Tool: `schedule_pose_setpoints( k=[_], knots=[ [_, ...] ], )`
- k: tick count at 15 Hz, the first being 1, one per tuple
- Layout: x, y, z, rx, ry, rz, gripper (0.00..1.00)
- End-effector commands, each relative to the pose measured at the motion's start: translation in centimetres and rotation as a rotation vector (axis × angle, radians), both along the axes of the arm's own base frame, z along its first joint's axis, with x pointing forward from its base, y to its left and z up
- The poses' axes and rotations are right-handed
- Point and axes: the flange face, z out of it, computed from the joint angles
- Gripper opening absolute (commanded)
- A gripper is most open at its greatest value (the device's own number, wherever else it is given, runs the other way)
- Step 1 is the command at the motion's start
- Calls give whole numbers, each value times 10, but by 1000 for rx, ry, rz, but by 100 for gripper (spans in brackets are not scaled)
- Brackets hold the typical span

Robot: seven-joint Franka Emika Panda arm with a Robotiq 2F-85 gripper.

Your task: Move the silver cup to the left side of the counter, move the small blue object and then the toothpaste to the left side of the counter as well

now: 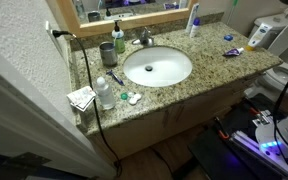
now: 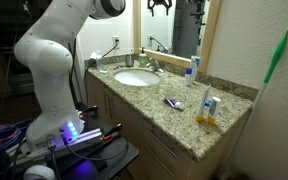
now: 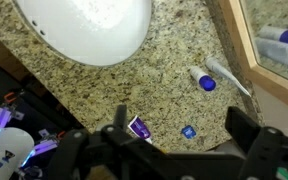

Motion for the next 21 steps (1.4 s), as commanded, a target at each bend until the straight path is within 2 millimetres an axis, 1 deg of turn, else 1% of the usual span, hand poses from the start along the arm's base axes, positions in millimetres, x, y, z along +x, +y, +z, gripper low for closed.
schedule_pose_setpoints(
  k=[1,5,9,10,11,13,14,15,16,17,18,19,20,21],
  knots=[
    [11,-58,3,27,-89,-174,100],
    [13,-121,-3,72,-119,-401,100],
    [6,-175,-15,85,-101,-638,100],
    [-7,-219,-15,76,-94,-661,100],
    [-12,-238,-18,85,-83,-699,100],
    [-29,-291,-23,84,-70,-804,100],
    [-41,-318,-24,92,-60,-862,100],
    [-51,-342,-32,112,-39,-916,100],
    [-61,-358,-40,128,-14,-964,100],
    [-69,-368,-48,167,21,-995,100],
    [-54,-356,-39,100,-36,-940,100],
    [-60,-370,-47,115,-17,-973,100],
    [-64,-377,-52,123,-5,-991,100],
    [-64,-379,-55,126,2,-997,100]
  ],
)
